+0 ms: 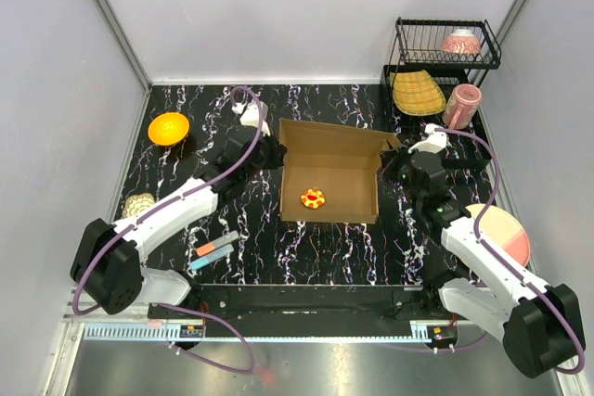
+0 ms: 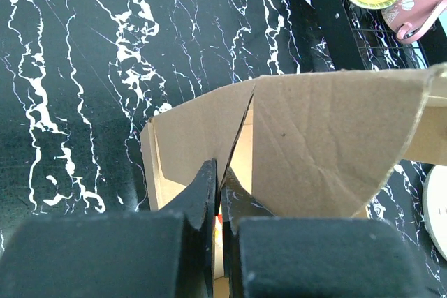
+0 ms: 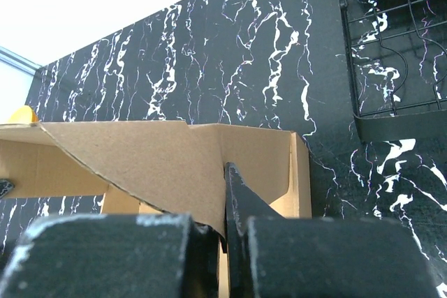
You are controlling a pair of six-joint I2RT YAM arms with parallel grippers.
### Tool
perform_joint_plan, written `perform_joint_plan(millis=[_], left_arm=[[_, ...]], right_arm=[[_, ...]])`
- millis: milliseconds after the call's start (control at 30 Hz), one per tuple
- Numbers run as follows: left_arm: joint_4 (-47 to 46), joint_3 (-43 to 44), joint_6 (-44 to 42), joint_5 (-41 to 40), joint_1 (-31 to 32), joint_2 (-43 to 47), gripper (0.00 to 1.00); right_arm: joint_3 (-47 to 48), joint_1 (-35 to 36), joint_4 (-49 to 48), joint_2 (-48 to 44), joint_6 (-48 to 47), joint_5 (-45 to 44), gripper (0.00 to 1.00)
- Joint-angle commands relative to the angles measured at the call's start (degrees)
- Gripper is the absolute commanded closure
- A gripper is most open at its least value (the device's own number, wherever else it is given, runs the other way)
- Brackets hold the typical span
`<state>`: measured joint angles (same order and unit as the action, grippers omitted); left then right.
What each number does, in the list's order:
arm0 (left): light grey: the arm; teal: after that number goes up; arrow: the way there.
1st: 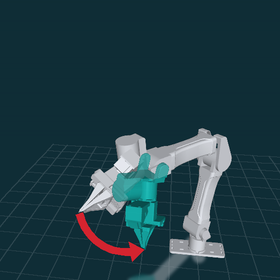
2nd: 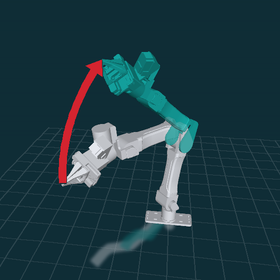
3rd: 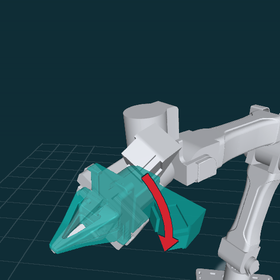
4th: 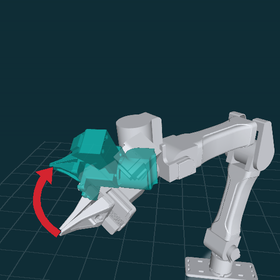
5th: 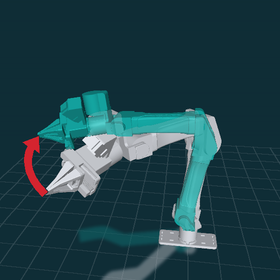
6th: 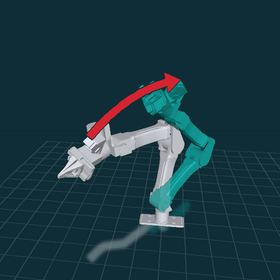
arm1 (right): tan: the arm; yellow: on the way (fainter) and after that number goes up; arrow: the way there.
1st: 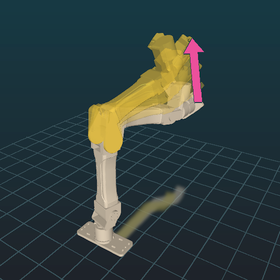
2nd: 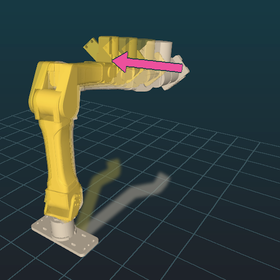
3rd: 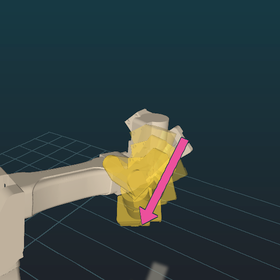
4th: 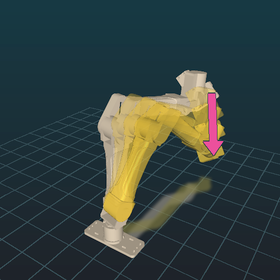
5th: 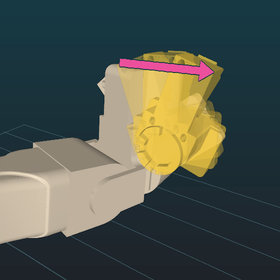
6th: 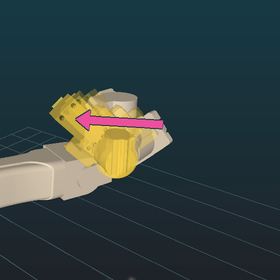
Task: Fold the paper box
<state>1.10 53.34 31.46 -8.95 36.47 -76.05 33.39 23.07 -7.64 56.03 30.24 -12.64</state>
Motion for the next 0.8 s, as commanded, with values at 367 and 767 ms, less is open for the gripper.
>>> perform_joint_plan(millis=[367, 767], left_arm=[[-12.00, -17.57, 5.89, 6.50, 2.11, -2.61, 1.00], [-6.03, -19.07, 2.38, -2.11, 3.35, 4.42, 0.97]], right_arm=[[-3.06, 1.45, 14.32, -0.21, 1.14, 6.49, 1.00], [-2.89, 1.36, 20.02, -9.52, 2.37, 7.55, 0.49]])
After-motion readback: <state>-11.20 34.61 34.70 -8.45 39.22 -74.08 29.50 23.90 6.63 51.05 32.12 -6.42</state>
